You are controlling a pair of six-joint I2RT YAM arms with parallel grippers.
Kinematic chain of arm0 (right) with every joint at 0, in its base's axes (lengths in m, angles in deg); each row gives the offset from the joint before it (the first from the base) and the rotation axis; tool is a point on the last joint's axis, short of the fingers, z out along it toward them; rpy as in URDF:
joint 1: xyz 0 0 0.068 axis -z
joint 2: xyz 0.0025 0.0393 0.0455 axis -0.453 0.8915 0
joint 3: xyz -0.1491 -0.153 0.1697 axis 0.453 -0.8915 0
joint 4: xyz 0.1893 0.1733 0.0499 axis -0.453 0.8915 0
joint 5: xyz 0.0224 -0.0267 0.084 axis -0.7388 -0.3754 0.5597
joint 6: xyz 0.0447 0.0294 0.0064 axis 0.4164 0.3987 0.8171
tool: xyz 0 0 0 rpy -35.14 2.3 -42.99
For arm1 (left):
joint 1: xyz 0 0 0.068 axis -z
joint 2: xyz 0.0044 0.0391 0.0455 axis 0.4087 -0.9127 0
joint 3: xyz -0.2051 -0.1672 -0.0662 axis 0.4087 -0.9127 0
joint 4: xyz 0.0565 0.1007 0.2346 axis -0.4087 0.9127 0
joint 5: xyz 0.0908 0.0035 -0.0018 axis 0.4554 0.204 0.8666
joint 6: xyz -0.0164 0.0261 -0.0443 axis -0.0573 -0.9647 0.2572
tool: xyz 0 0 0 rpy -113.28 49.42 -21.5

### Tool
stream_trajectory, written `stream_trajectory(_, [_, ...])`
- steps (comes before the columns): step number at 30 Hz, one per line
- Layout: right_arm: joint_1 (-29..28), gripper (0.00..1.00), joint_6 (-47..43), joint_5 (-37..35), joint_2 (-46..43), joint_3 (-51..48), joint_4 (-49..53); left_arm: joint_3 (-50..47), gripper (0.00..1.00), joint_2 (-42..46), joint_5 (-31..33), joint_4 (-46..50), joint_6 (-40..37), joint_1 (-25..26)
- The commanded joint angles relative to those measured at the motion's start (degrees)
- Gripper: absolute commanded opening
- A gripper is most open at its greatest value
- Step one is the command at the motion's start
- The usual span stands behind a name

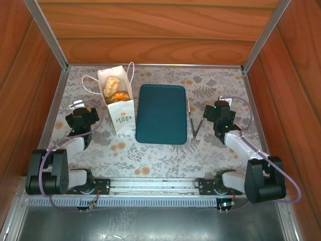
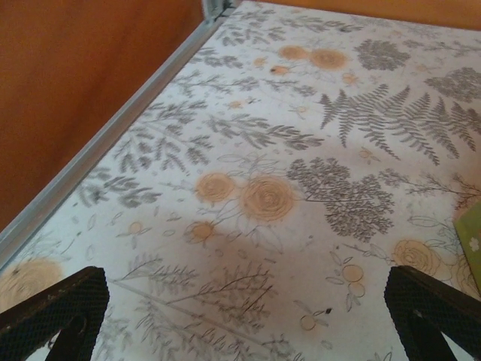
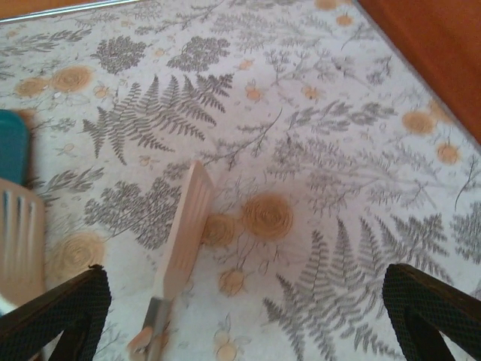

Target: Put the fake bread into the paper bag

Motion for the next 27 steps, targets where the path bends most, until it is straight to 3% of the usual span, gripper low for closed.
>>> stream_trajectory(1, [0.73, 1.00, -6.99, -2.12, 4.01, -3.19, -14.41, -1.27, 1.00, -4.35, 1.09, -14.61, -3.48, 0.80])
stream_trajectory(5, [1.44, 1.00, -9.92, 0.10, 9.43, -6.16, -27.45, -2.08, 1.00, -10.58, 0.28, -21.94, -4.01, 0.75])
stream_trajectory(9, [2.73, 1.00, -12.91, 8.93, 13.41, -6.83, -33.81, -2.34, 1.00, -15.49, -1.26, -27.44, -5.57, 1.25])
stream_trajectory(11, [3.46, 1.00, -14.16, 11.99, 16.07, -10.10, -43.90, -1.93, 1.00, -15.87, -3.19, -27.24, -6.59, 1.26])
stream_trajectory(15, [6.60, 1.00, -11.77, 17.24, 17.90, -11.10, -45.78, -1.13, 1.00, -16.28, -4.99, -26.41, -7.20, 1.23])
stream_trajectory(19, [10.58, 0.99, -9.68, 25.09, 17.77, -5.63, -34.08, 0.96, 1.00, -17.14, -6.67, -23.75, -7.68, 0.97])
stream_trajectory(21, [10.59, 1.00, -9.64, 25.03, 17.83, -5.46, -33.86, 2.45, 1.00, -16.93, -11.60, -19.83, -6.12, -1.48])
stream_trajectory(27, [10.24, 1.00, -9.99, 24.18, 17.22, -5.69, -33.67, 2.89, 1.00, -17.05, -11.31, -19.25, -6.05, -1.64])
